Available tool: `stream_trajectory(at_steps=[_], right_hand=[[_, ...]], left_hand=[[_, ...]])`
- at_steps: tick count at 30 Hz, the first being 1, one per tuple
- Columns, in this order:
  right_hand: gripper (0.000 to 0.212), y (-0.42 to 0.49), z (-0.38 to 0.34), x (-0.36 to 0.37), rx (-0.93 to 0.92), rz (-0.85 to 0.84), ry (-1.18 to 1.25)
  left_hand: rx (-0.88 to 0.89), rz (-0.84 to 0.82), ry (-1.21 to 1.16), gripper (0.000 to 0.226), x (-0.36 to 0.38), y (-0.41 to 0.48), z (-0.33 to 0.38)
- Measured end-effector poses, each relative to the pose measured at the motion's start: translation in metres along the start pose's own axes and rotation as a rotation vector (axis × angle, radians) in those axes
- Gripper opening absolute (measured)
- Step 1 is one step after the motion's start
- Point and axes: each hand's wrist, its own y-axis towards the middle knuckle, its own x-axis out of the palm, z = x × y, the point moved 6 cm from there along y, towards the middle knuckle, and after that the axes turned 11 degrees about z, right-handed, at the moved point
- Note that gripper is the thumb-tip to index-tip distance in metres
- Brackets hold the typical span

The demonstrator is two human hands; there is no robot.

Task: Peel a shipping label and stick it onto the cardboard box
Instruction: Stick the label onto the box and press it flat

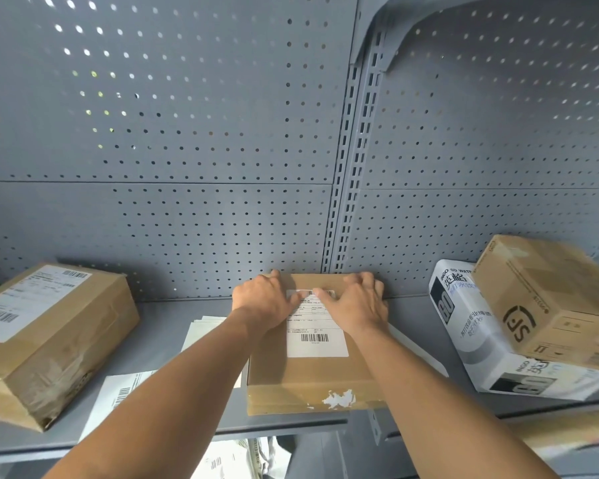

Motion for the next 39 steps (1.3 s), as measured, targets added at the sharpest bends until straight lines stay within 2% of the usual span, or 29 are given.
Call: stream_trajectory(at_steps=[2,4,11,14,21,23,30,33,36,39], right_hand=[[0.108,0.000,-0.002,0.002,-0.014,-0.030,-0.025],[0.110,0.001,-0.003,0.002,-0.015,-0.039,-0.030],[0.066,0.007,0.001,0.000,0.047,0.029,0.035],[0.050,0.008,0.003,-0.001,0.059,0.040,0.071],[0.028,0.005,0.002,-0.005,0.060,0.075,0.071],[0.023,0.005,0.002,-0.006,0.054,0.080,0.081],[0.048,0.006,0.008,-0.019,-0.130,0.032,0.097],[0.051,0.008,0.022,-0.045,-0.161,0.127,0.161],[0.053,0.010,0.045,-0.066,-0.179,0.202,0.161],[0.056,0.007,0.070,-0.073,-0.181,0.170,0.129]], left_hand=[[0.006,0.020,0.021,0.088,0.001,0.000,-0.001],[-0.009,0.030,0.016,0.085,0.001,0.001,-0.002],[-0.072,0.065,-0.043,0.075,0.000,0.009,-0.004],[-0.075,0.060,-0.066,0.064,0.001,0.009,-0.006],[-0.069,0.080,-0.115,0.027,0.007,0.005,-0.011],[-0.043,0.094,-0.104,0.023,0.008,0.003,-0.011],[0.057,0.139,-0.101,0.026,0.009,-0.002,-0.012],[0.102,0.195,-0.156,0.028,-0.007,-0.010,-0.008],[0.096,0.286,-0.290,0.024,-0.028,-0.022,-0.002],[0.098,0.310,-0.453,0.030,-0.041,-0.037,0.015]])
